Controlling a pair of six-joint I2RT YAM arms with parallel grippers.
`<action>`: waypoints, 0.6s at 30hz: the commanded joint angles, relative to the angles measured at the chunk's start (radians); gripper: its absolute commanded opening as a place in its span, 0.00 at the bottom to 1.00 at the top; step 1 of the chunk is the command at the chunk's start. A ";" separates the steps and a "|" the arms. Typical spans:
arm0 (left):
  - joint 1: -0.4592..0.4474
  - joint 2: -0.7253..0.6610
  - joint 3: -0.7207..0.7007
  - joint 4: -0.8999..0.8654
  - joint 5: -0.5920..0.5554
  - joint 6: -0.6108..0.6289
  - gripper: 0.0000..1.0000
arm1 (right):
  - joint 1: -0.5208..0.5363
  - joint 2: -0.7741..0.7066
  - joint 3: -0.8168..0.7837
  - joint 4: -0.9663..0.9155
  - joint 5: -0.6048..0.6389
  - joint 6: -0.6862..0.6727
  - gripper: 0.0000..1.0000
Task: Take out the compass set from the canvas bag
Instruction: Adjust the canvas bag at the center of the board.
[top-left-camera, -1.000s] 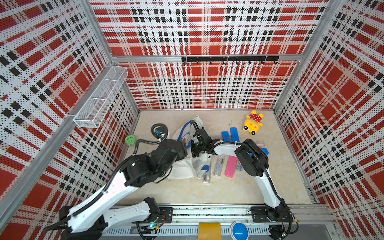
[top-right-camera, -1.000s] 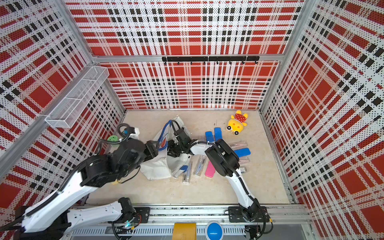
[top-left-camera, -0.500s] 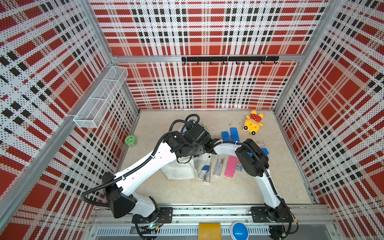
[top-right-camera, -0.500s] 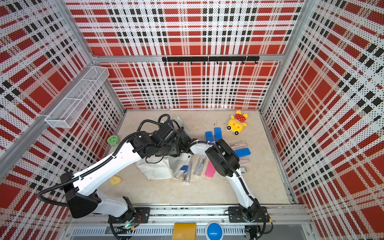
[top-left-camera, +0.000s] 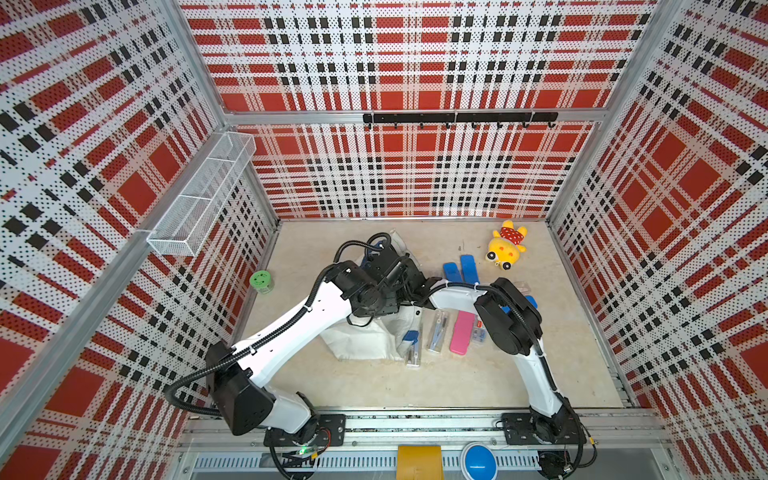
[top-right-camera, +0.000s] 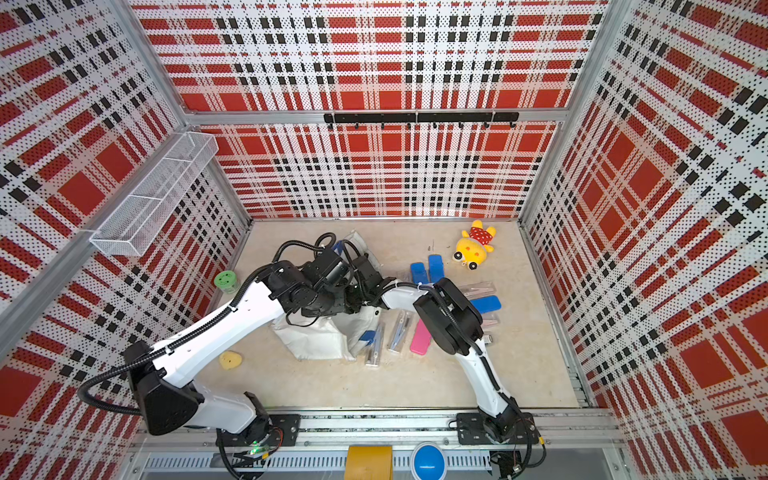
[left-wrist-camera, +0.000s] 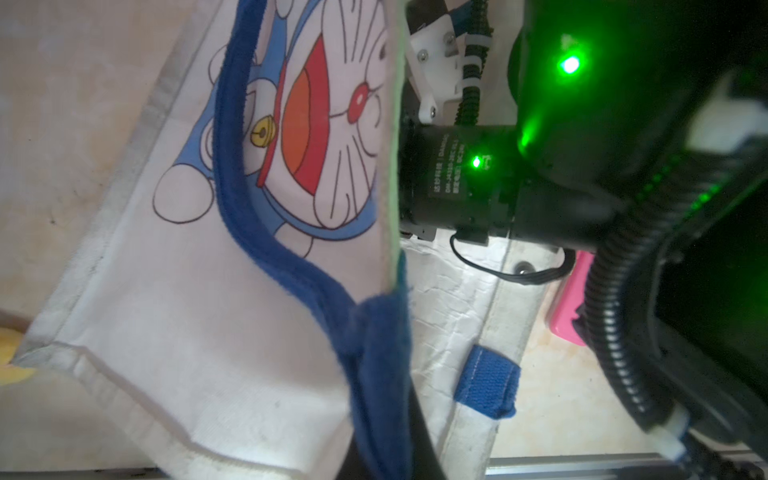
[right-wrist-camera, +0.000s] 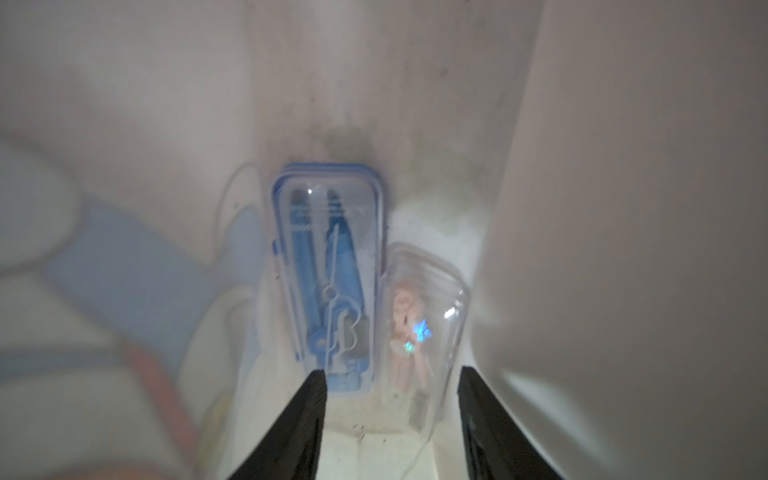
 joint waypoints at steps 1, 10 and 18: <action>0.012 -0.032 0.010 0.056 -0.039 0.091 0.00 | -0.016 -0.106 -0.078 0.124 0.023 0.073 0.52; -0.007 -0.032 0.101 0.168 -0.181 0.358 0.00 | -0.011 -0.240 -0.250 0.249 0.059 0.137 0.41; -0.007 -0.025 0.086 0.367 -0.275 0.529 0.00 | 0.029 -0.220 -0.343 0.426 0.116 0.244 0.33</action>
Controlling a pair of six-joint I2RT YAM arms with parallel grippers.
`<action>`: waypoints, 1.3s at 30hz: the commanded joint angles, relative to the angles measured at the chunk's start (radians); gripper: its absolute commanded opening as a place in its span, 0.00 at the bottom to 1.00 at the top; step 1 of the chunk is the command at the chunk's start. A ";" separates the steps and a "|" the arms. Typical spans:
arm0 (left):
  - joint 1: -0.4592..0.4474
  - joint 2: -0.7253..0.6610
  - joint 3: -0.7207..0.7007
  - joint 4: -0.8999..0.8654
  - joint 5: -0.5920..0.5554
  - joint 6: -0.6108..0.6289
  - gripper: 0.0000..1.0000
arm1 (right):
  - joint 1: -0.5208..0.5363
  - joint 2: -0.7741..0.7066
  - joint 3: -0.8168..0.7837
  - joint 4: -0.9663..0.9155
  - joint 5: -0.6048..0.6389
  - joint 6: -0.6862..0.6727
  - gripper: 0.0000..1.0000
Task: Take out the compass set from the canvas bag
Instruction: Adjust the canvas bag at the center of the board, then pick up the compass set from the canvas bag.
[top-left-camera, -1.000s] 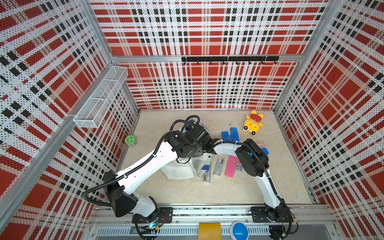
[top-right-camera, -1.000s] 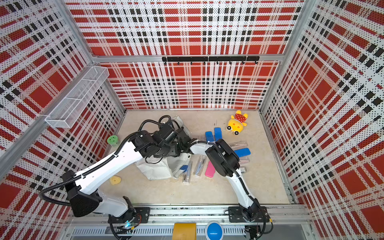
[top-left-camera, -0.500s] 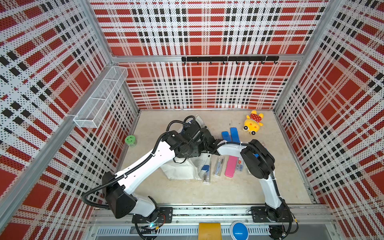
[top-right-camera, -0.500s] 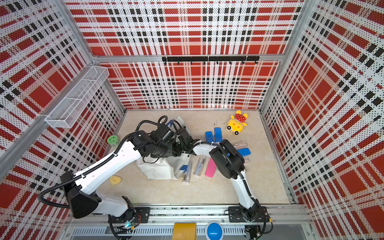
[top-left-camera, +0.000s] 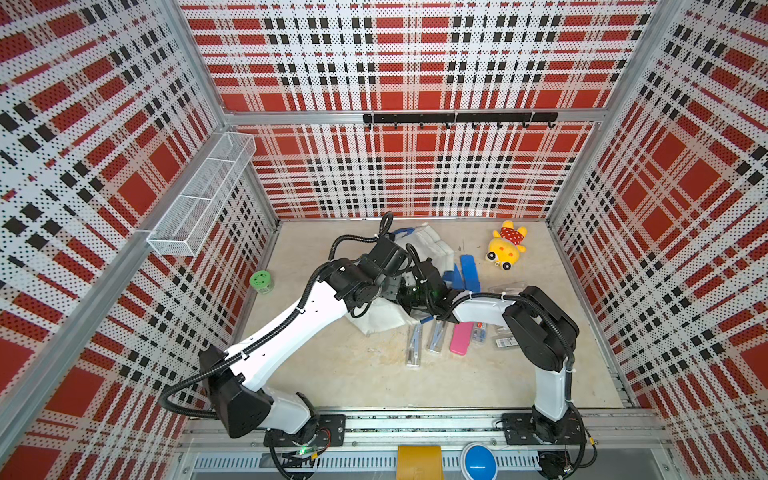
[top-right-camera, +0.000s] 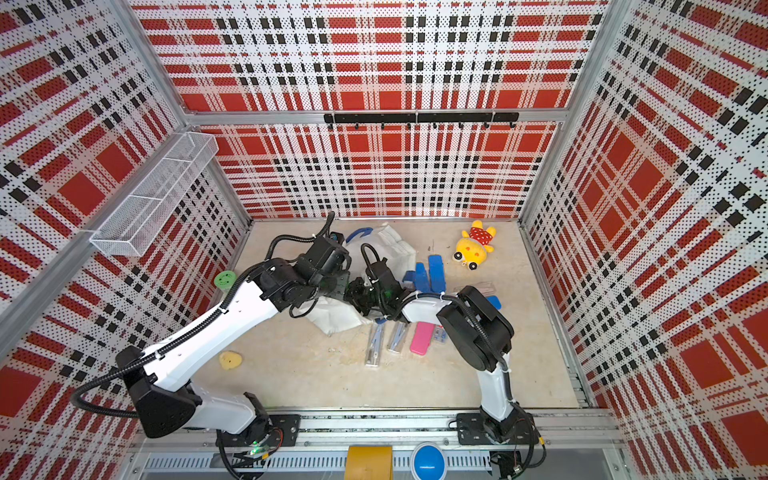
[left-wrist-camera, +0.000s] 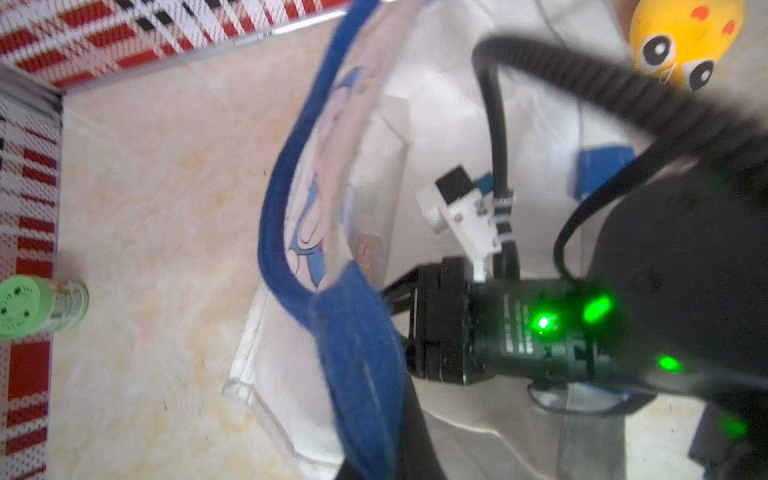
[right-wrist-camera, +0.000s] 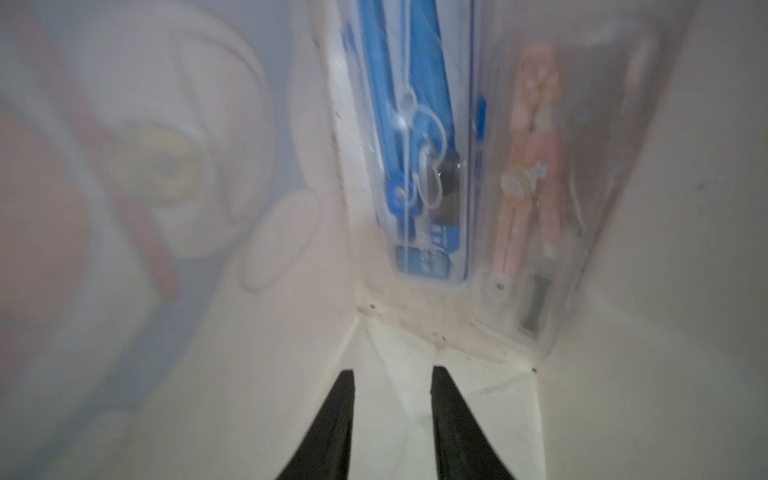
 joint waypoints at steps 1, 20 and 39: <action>0.009 -0.002 0.030 0.161 -0.073 0.095 0.00 | 0.031 0.020 0.004 0.116 0.033 0.054 0.32; -0.082 -0.159 -0.235 0.366 -0.131 -0.002 0.00 | -0.074 -0.003 -0.036 0.092 0.178 0.070 0.52; -0.167 -0.159 -0.261 0.379 -0.096 -0.062 0.00 | -0.095 0.148 0.078 0.194 0.262 0.173 0.64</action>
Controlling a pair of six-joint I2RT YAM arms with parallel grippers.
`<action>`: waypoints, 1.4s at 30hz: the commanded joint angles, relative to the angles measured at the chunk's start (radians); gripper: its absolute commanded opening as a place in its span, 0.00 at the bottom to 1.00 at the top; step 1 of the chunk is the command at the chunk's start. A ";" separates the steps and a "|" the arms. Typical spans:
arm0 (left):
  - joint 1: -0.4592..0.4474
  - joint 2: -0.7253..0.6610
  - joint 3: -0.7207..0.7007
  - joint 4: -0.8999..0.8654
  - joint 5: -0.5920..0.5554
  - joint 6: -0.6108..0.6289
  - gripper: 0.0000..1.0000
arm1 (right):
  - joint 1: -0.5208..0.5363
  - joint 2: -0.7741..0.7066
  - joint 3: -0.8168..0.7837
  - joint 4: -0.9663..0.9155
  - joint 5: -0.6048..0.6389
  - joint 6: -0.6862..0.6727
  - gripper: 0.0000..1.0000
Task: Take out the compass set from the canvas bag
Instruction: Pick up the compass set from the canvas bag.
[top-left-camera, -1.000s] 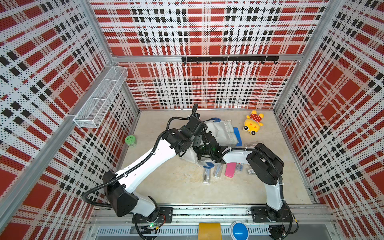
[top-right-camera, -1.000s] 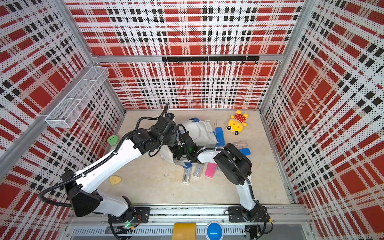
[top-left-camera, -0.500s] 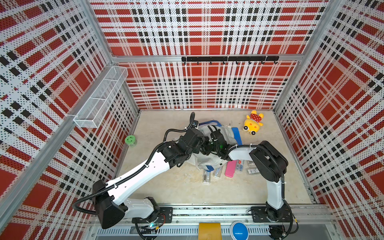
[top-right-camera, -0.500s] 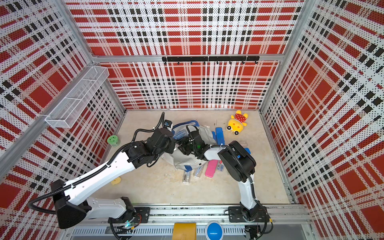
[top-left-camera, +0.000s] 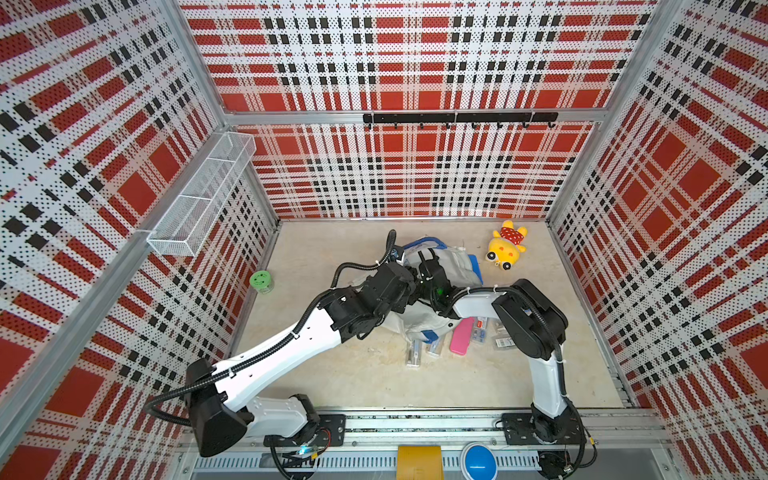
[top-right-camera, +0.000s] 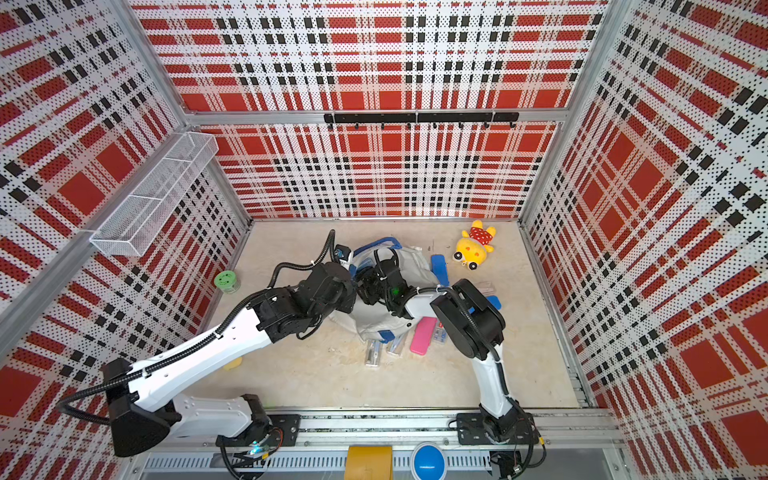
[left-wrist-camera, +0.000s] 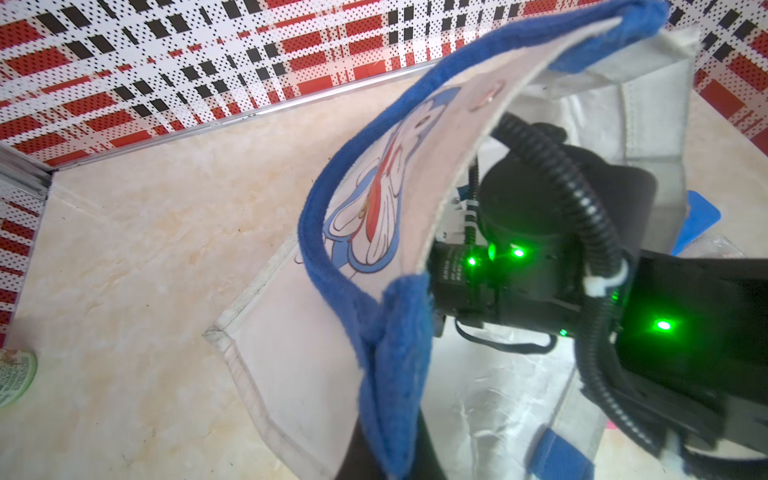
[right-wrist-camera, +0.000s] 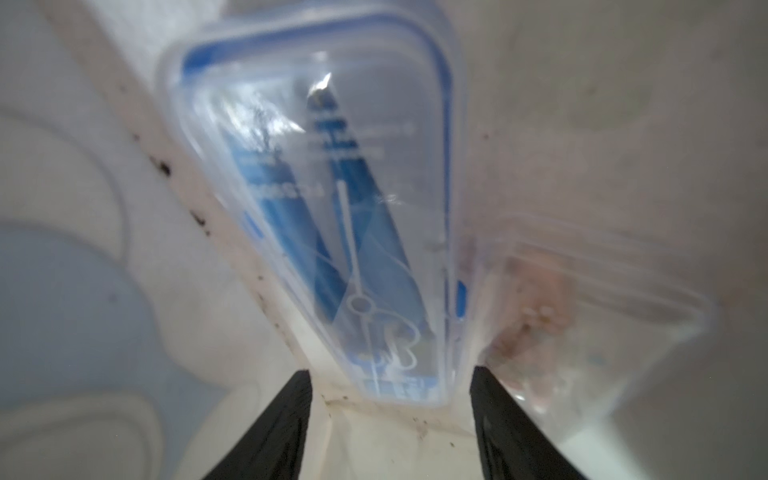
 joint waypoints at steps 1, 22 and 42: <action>-0.031 -0.020 0.006 0.088 0.002 -0.031 0.00 | -0.001 0.035 0.048 0.045 0.039 0.037 0.64; -0.015 -0.093 -0.041 0.081 0.119 -0.058 0.00 | 0.003 0.193 0.371 0.042 -0.037 -0.062 0.51; 0.149 -0.260 -0.125 -0.010 0.122 -0.105 0.00 | 0.032 0.062 0.208 0.185 -0.078 -0.073 0.34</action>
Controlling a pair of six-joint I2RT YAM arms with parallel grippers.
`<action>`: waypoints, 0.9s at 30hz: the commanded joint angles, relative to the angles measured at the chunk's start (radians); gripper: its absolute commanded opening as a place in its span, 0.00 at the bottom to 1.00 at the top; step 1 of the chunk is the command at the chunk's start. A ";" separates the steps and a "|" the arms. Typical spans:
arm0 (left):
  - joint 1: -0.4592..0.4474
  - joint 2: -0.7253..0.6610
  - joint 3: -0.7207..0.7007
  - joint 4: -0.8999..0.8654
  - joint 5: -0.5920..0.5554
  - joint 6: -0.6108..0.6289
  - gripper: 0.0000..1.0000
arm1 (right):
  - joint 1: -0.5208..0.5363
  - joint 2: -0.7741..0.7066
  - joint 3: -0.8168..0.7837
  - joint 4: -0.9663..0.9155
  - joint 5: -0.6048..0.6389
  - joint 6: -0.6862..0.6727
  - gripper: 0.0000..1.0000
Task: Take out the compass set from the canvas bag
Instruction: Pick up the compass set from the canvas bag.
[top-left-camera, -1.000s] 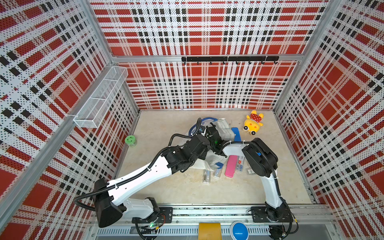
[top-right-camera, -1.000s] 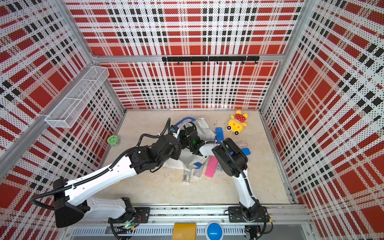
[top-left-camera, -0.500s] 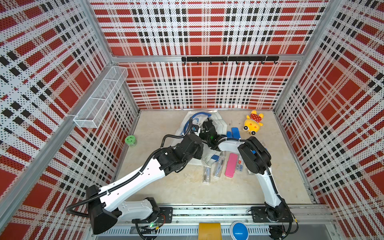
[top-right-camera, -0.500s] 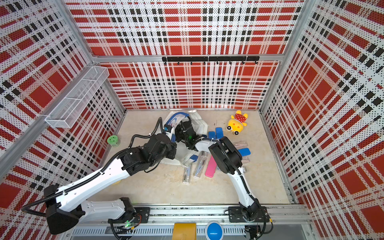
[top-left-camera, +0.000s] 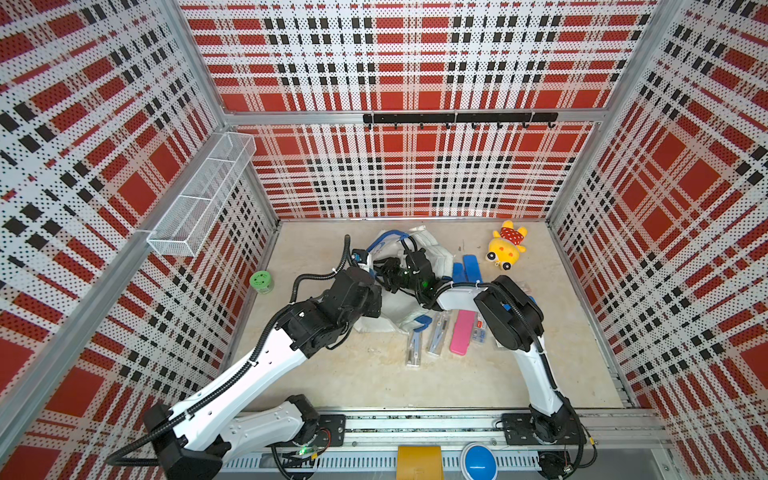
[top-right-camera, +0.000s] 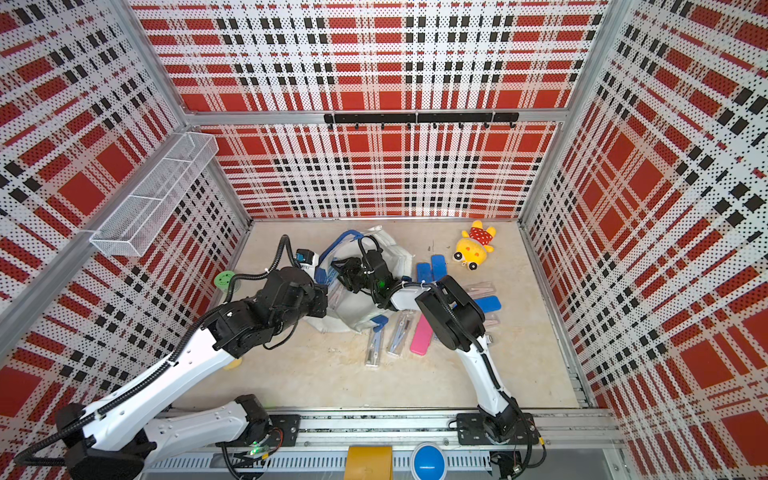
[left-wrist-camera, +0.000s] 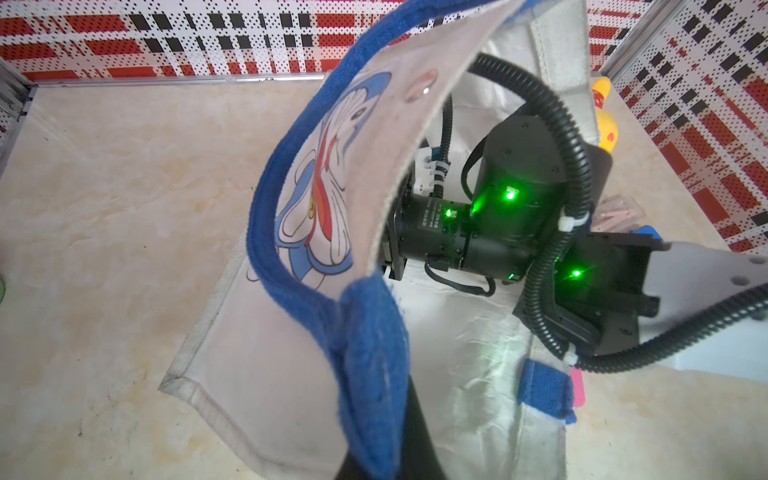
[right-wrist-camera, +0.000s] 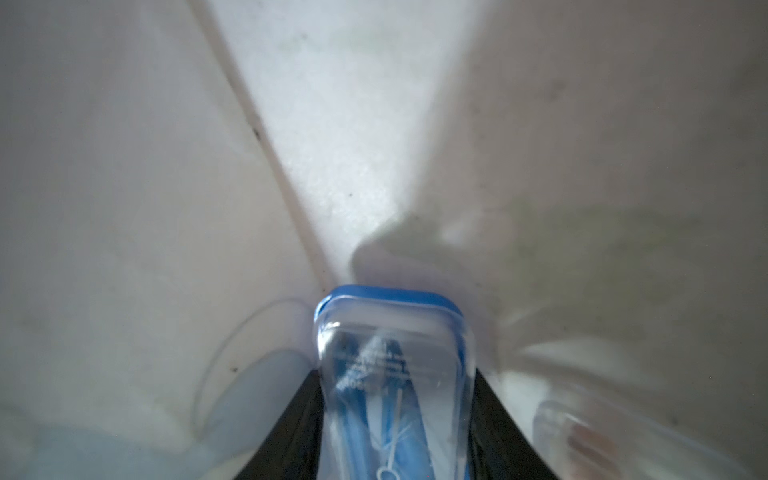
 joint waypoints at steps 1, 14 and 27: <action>0.004 -0.017 0.001 0.037 -0.023 -0.022 0.00 | 0.002 -0.089 -0.013 0.090 -0.006 -0.015 0.34; 0.069 -0.004 -0.035 0.035 -0.064 -0.114 0.00 | 0.019 -0.322 -0.112 -0.208 -0.039 -0.176 0.34; 0.213 -0.014 -0.088 0.060 0.062 -0.127 0.00 | -0.068 -0.550 -0.141 -0.512 -0.033 -0.387 0.34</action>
